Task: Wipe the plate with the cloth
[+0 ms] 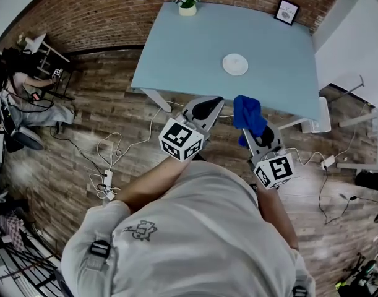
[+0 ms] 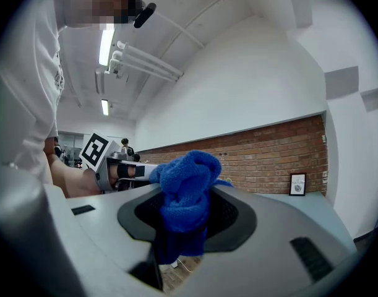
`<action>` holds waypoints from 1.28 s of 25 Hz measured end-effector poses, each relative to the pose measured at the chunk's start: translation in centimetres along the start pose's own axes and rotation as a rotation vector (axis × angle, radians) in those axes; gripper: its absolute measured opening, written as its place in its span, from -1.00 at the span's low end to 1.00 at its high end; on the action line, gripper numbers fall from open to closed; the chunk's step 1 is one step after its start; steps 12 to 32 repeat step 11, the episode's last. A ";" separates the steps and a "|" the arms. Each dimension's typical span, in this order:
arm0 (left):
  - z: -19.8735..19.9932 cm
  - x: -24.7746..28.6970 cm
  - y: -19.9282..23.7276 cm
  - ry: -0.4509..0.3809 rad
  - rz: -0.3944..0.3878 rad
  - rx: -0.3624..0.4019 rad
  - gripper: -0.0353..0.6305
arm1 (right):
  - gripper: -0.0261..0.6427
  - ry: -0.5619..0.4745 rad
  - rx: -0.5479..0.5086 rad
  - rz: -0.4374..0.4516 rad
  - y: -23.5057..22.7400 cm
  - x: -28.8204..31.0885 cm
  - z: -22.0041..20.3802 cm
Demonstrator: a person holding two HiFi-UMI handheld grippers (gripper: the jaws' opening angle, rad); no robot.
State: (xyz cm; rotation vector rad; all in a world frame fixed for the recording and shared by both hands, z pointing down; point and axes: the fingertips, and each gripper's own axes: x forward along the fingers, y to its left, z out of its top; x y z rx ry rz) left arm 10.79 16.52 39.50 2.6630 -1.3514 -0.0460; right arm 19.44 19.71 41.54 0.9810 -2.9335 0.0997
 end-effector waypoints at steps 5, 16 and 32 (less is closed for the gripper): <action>-0.3 -1.0 -0.8 -0.004 -0.001 -0.004 -0.87 | -0.52 -0.007 0.018 0.001 1.2 -0.7 -0.1; -0.4 -3.3 -1.9 -0.009 -0.002 -0.003 -0.88 | -0.52 -0.005 0.011 0.000 3.5 -1.6 0.1; -0.4 -3.3 -1.9 -0.009 -0.002 -0.003 -0.88 | -0.52 -0.005 0.011 0.000 3.5 -1.6 0.1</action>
